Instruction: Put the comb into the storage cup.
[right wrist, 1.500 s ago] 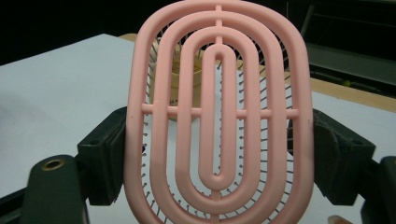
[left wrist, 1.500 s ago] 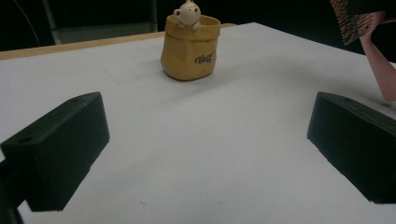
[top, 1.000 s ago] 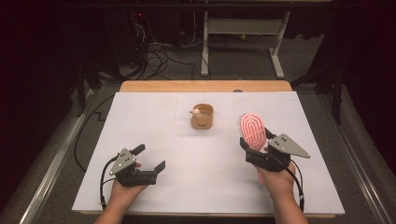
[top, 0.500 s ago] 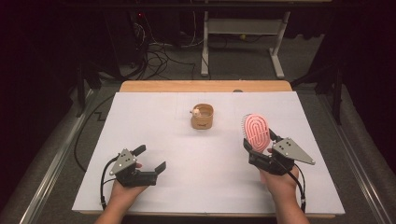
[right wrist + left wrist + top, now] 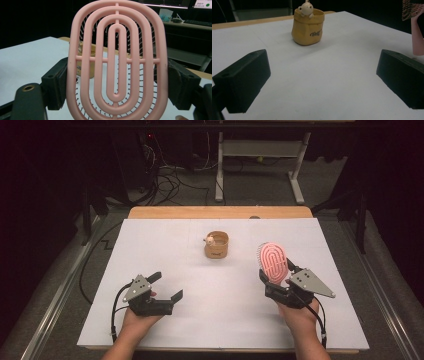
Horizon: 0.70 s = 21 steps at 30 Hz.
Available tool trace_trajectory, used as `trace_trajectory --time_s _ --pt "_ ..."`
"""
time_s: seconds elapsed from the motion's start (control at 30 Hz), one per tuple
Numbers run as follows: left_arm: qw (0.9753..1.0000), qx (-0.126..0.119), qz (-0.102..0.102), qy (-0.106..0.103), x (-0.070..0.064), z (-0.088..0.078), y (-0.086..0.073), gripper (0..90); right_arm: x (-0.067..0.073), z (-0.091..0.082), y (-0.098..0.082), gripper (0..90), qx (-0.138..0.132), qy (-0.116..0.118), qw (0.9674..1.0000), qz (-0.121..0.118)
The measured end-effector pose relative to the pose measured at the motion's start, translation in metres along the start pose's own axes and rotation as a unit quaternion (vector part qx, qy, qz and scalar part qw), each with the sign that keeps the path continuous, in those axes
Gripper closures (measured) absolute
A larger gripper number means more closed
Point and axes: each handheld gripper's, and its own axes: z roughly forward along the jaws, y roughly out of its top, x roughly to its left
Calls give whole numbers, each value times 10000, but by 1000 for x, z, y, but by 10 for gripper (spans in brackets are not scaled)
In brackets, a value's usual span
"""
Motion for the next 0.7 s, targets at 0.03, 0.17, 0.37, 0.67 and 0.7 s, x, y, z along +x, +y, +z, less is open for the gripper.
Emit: trace_trajectory --time_s 0.03,0.17,0.37,0.67,0.7 --pt "10000 1 24 -6 -1 1 3 0 0 0 0 202 -4 -7 10000 -8" --pt "9999 95 135 -50 -6 11 15 0 0 -1 0 202 -23 -20 10000 -15" --pt "9996 49 194 -185 -16 26 32 0 -1 -3 2 202 -58 -37 10000 -1" --pt "9984 24 384 -414 -35 46 56 0 -2 -6 4 202 -108 -63 9999 -31" --pt "9983 29 413 -419 -36 47 56 0 -2 -6 4 202 -118 -82 9999 -41"
